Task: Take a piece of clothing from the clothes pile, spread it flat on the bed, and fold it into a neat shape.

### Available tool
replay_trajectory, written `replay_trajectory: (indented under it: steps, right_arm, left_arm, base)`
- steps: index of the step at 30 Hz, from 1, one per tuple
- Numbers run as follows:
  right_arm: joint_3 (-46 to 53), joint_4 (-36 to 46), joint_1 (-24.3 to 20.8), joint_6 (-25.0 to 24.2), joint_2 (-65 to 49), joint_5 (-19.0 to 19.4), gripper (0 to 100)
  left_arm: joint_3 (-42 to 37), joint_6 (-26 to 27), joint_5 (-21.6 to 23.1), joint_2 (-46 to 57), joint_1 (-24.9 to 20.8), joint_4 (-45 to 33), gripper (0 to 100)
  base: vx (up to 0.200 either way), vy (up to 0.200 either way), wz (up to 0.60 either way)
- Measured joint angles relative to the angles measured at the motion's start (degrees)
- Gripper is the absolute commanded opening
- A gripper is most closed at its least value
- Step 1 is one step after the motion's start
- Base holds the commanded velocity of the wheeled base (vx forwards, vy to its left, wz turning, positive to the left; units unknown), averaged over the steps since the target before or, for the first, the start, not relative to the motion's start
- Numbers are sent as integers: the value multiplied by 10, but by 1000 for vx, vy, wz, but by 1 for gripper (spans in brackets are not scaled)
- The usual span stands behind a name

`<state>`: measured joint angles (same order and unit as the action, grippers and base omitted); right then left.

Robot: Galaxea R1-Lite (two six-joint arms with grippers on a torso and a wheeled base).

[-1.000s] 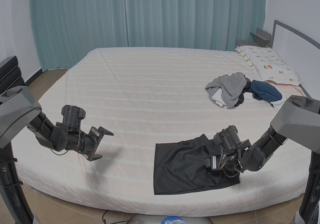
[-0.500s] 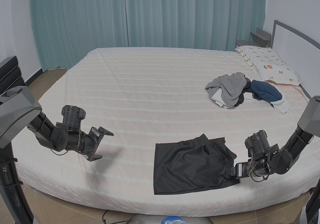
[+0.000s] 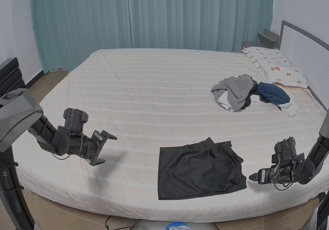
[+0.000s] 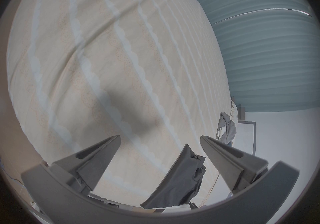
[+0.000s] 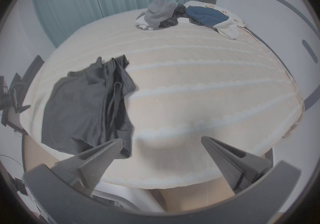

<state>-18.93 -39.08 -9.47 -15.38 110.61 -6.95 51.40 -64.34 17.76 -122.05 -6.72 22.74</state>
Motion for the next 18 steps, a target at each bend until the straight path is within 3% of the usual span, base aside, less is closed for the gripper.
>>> replay_trajectory:
  steps: [4, 10, 18]
  right_arm:
    - [-4, -5, -1, -35, -15, 22, 100]
    - [-29, -5, -44, -133, -16, 42, 100]
    - [-62, -7, -89, -199, 22, 67, 100]
  left_arm:
    - [0, 0, 0, 0, 0, 0, 100]
    - [0, 0, 0, 0, 0, 0, 100]
    - [0, 0, 0, -1, 0, 0, 100]
  base:
    - [0, 0, 0]
    - [0, 0, 0]
    - [0, 0, 0]
